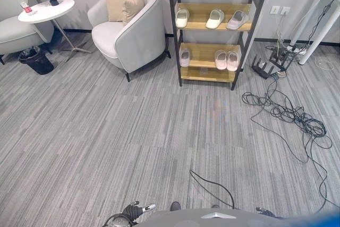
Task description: Arrange the slippers neatly on the shoe rack.
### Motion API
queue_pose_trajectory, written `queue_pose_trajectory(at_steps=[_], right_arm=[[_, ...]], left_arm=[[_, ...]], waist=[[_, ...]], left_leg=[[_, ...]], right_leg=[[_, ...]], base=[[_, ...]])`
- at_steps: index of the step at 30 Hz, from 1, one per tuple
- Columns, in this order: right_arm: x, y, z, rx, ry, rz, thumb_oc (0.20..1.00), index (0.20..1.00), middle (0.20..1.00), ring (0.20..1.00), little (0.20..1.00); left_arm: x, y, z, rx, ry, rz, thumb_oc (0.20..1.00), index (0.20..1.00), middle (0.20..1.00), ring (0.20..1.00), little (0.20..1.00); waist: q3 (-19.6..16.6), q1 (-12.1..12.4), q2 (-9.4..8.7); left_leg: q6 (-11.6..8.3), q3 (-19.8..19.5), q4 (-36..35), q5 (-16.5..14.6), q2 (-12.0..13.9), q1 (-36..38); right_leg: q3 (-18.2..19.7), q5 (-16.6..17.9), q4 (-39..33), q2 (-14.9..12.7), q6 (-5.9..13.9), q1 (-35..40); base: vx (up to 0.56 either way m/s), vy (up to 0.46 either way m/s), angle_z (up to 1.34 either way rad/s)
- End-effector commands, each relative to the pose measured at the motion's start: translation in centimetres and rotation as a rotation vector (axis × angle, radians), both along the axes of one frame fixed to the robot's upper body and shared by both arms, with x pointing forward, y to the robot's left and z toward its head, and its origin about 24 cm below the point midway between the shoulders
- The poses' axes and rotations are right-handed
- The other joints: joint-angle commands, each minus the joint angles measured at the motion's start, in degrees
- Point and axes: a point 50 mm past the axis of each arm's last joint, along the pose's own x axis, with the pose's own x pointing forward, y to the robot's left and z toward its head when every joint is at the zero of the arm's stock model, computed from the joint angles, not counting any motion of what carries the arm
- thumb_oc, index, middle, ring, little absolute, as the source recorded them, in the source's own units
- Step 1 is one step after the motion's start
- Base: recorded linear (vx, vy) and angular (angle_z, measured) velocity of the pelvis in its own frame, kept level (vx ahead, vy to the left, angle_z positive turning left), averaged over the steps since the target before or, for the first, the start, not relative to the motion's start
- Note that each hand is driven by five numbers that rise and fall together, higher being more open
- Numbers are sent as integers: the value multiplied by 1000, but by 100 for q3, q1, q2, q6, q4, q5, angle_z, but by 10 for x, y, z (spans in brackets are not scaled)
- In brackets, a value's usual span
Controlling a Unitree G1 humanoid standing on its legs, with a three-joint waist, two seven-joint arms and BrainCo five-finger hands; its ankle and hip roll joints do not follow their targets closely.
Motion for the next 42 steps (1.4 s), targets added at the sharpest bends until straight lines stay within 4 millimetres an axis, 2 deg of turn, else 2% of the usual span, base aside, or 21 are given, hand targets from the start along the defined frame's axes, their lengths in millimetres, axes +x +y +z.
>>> queue_pose_trajectory(at_steps=[1, 6, 12, 17, 18, 21, 23, 25, 26, 28, 30, 31, 32, 33, 34, 35, 36, 38, 40, 41, 42], right_arm=[[13, -4, 2, -6, -32, -12, 1000, 1000, 1000, 1000, 1000], [19, -10, 6, -15, -72, -70, 1000, 1000, 1000, 1000, 1000], [19, -17, 7, -42, -69, -65, 1000, 1000, 1000, 1000, 1000], [42, -11, 11, -31, -143, -19, 1000, 1000, 1000, 1000, 1000], [54, -15, 16, -47, -185, -15, 1000, 1000, 1000, 1000, 1000], [59, -20, 19, -70, -191, 6, 1000, 1000, 1000, 1000, 1000], [64, -18, 19, -75, -194, 24, 1000, 1000, 1000, 1000, 1000], [61, -14, 17, -68, -180, 35, 1000, 1000, 1000, 1000, 1000], [52, -7, 12, -43, -143, 33, 1000, 1000, 1000, 1000, 1000], [50, -3, 11, -30, -140, 26, 1000, 1000, 1000, 1000, 1000], [55, 7, 9, 6, -160, -22, 1000, 1000, 1000, 1000, 1000], [57, 9, 10, 30, -175, -37, 1000, 1000, 1000, 1000, 1000], [60, 8, 11, 32, -178, -21, 1000, 1000, 1000, 1000, 1000], [64, 12, 12, 30, -197, 6, 1000, 1000, 1000, 1000, 1000], [65, 13, 12, 33, -202, 7, 1000, 1000, 1000, 1000, 1000], [57, 12, 10, 28, -174, 15, 1000, 1000, 1000, 1000, 1000], [52, 10, 8, 23, -160, 7, 1000, 1000, 1000, 1000, 1000], [38, 5, 6, 20, -116, -16, 1000, 1000, 1000, 1000, 1000], [23, -4, 5, -4, -71, -40, 1000, 1000, 1000, 1000, 1000], [15, -12, 5, -31, -45, -44, 1000, 1000, 1000, 1000, 1000], [15, -12, 5, -31, -45, -44, 1000, 1000, 1000, 1000, 1000]], left_arm=[[25, 0, 4, 3, -49, 13, 1000, 1000, 1000, 1000, 1000], [36, -1, 6, 8, -67, -26, 1000, 1000, 1000, 1000, 1000], [49, 0, 10, 6, -105, -24, 1000, 1000, 1000, 1000, 1000], [54, 3, 12, 12, -126, -27, 1000, 1000, 1000, 1000, 1000], [55, 1, 12, 20, -131, -40, 1000, 1000, 1000, 1000, 1000], [52, 2, 11, 23, -130, -22, 1000, 1000, 1000, 1000, 1000], [48, 8, 11, 42, -120, -10, 1000, 1000, 1000, 1000, 1000], [37, 14, 9, 49, -79, 23, 1000, 1000, 1000, 1000, 1000], [27, 24, 9, 73, -37, 28, 1000, 1000, 1000, 1000, 1000], [26, 28, 10, 82, -33, 27, 1000, 1000, 1000, 1000, 1000], [22, 28, 9, 103, -18, -2, 1000, 1000, 1000, 1000, 1000], [32, 32, 13, 113, -63, -17, 1000, 1000, 1000, 1000, 1000], [39, 36, 16, 137, -85, -62, 1000, 1000, 1000, 1000, 1000], [44, 37, 18, 178, -95, -120, 1000, 1000, 1000, 1000, 1000], [45, 40, 19, 191, -95, -121, 1000, 1000, 1000, 1000, 1000], [40, 44, 18, 207, -62, -160, 1000, 1000, 1000, 1000, 1000], [34, 42, 16, 200, -44, -160, 1000, 1000, 1000, 1000, 1000], [16, 35, 10, 171, 15, -151, 1000, 1000, 1000, 1000, 1000], [9, 32, 8, 155, 32, -157, 1000, 1000, 1000, 1000, 1000], [7, 31, 7, 155, 34, -153, 1000, 1000, 1000, 1000, 1000], [7, 31, 7, 155, 34, -153, 1000, 1000, 1000, 1000, 1000]], waist=[[172, 52, -277], [191, 13, -247], [408, 34, -115], [619, 102, -194], [746, 161, -278], [735, 304, -334], [731, 576, -446], [622, 626, -510], [487, 589, -666], [454, 567, -717], [437, 641, -866], [475, 609, -891], [519, 532, -767], [603, 422, -572], [643, 363, -496], [755, 155, -448], [769, 99, -477], [778, -48, -504], [722, -83, -559], [587, -92, -548], [588, -92, -547]], left_leg=[[-226, -358, 29, -283, 27, -130], [-334, -499, 29, -219, 54, -268], [-414, -841, 37, -85, 255, -377], [-483, -837, 809, -239, 338, -792], [-498, -456, 1526, -263, 326, -1258], [-394, -244, 1517, -200, 107, -1754], [-442, -406, 1333, 157, -74, -2307], [-353, -580, 1159, 141, -89, -2122], [-194, -593, 1298, 3, -196, -1973], [-121, -542, 1395, -96, -235, -1913], [66, -498, 1546, -307, -371, -1777], [117, -484, 1572, -361, -383, -1719], [254, -332, 1570, -496, -365, -1566], [350, -247, 1530, -587, -273, -1320], [383, -216, 1492, -631, -230, -1172], [385, -162, 1374, -806, -239, -741], [352, -136, 1369, -878, -249, -684], [216, -164, 1233, -1080, -194, -314], [106, -219, 1162, -1250, -135, -51], [-39, -290, 1042, -1248, 99, 123], [-39, -291, 1040, -1248, 100, 125]], right_leg=[[-118, -182, 60, -453, 592, 56], [-448, -220, 79, -431, 515, 116], [-751, -661, 852, -329, 296, -210], [-670, -898, 1131, -250, 99, -370], [-692, -938, 1056, -280, 31, -309], [-609, -908, 829, -265, 140, -126], [-398, -929, 671, -179, 202, 96], [-220, -977, 750, -178, 269, 156], [-46, -888, 1042, -346, 408, 140], [38, -797, 1195, -422, 486, 115], [135, -323, 1708, -601, 711, -67], [170, -71, 2009, -662, 777, -216], [104, 483, 2640, -929, 899, -457], [-78, 712, 3321, -1100, 881, -741], [-166, 698, 3548, -1147, 837, -931], [-403, 250, 2834, -1059, 694, -1151], [-434, 185, 2377, -1057, 693, -1197], [-417, 468, 1099, -1038, 827, -1389], [-437, 578, 700, -970, 848, -1268], [-437, 466, 747, -781, 724, -1171], [-437, 466, 746, -781, 724, -1170]], base=[[-29, -31, 3], [23, -83, 33], [53, -145, 41], [45, -118, 19], [61, -50, 3], [172, 33, 19], [282, 163, 0], [390, 301, -88], [478, 370, -121], [305, 263, -81], [222, 225, -33], [194, 335, 6], [198, 441, 20], [224, 490, -32], [375, 344, -87], [375, 135, -136], [483, -46, -86], [442, -228, 57], [488, -350, 75], [355, -329, -40], [217, -216, 8]])
